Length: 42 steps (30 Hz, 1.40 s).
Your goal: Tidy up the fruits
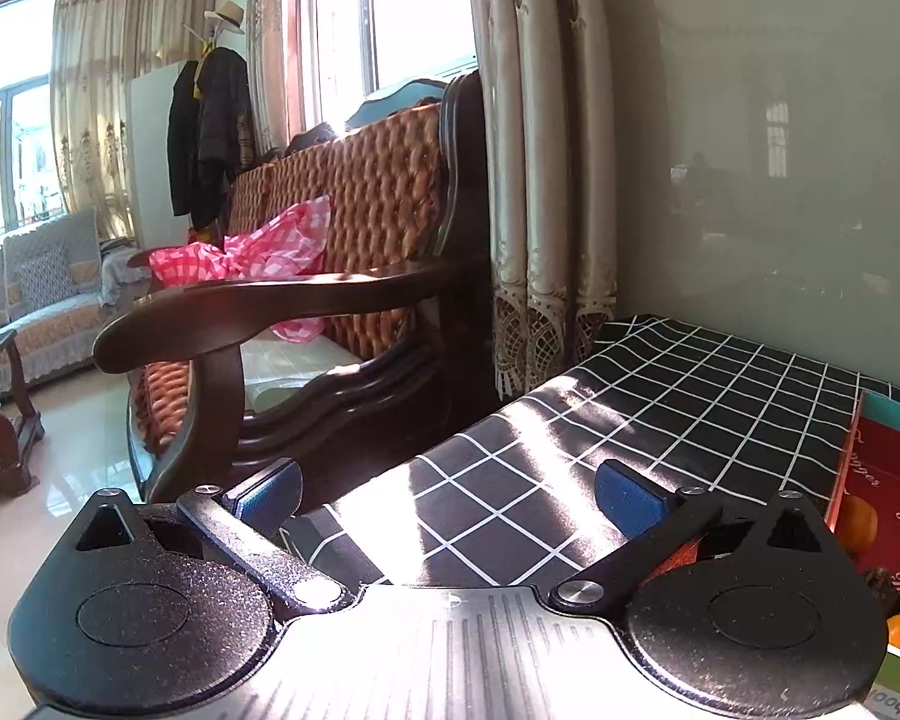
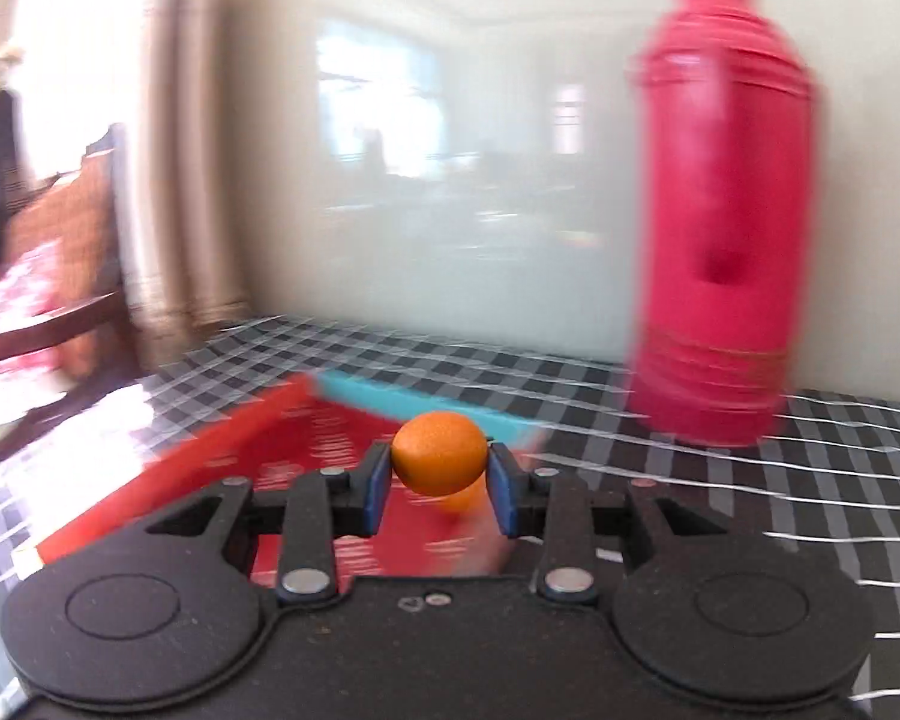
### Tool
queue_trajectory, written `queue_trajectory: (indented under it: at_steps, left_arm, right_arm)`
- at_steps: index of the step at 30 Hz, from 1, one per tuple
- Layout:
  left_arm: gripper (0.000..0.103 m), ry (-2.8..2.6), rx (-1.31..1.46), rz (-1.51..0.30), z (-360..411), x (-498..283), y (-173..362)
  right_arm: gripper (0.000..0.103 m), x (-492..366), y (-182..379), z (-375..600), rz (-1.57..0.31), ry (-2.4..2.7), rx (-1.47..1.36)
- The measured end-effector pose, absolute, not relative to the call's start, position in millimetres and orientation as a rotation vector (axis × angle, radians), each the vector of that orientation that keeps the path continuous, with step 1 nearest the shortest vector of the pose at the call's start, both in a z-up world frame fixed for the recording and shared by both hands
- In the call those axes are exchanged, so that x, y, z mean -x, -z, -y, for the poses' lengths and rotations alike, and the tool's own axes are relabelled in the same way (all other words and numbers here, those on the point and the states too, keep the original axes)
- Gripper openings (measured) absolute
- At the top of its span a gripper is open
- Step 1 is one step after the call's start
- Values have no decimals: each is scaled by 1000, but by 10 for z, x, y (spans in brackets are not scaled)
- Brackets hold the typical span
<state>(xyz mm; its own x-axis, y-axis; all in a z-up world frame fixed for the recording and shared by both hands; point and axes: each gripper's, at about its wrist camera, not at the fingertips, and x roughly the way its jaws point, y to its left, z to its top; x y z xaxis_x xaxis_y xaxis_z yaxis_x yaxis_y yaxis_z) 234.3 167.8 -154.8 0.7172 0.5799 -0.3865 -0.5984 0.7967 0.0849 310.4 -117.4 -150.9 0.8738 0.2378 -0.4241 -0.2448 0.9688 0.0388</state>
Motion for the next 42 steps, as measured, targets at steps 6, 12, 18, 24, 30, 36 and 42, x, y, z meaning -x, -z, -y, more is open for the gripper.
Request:
queue_trajectory:
  at_steps: [6,12,18,24,30,36,42]
  left_arm:
    - [103,-634,32,-444,-1683,-2347,1585]
    - [103,-601,18,-430,-1584,-2356,1572]
    - [103,-489,-2,-414,-1332,-2326,1508]
    - [103,-306,31,-452,-925,-1962,1109]
    - [103,-196,-12,-423,-641,-1327,601]
    - [103,-165,-40,-394,-526,-761,333]
    - [103,-139,-38,-414,-483,-505,287]
  right_arm:
    - [36,-3108,1677,821,-518,-284,104]
    - [83,-2931,1575,815,-463,-236,133]
    - [97,-2567,1226,910,-449,-145,113]
    - [97,-1885,870,1039,-461,-15,158]
    - [97,-1263,612,1243,-469,32,73]
    - [97,-864,496,1409,-488,115,-16]
    - [97,-571,491,1444,-481,158,-19]
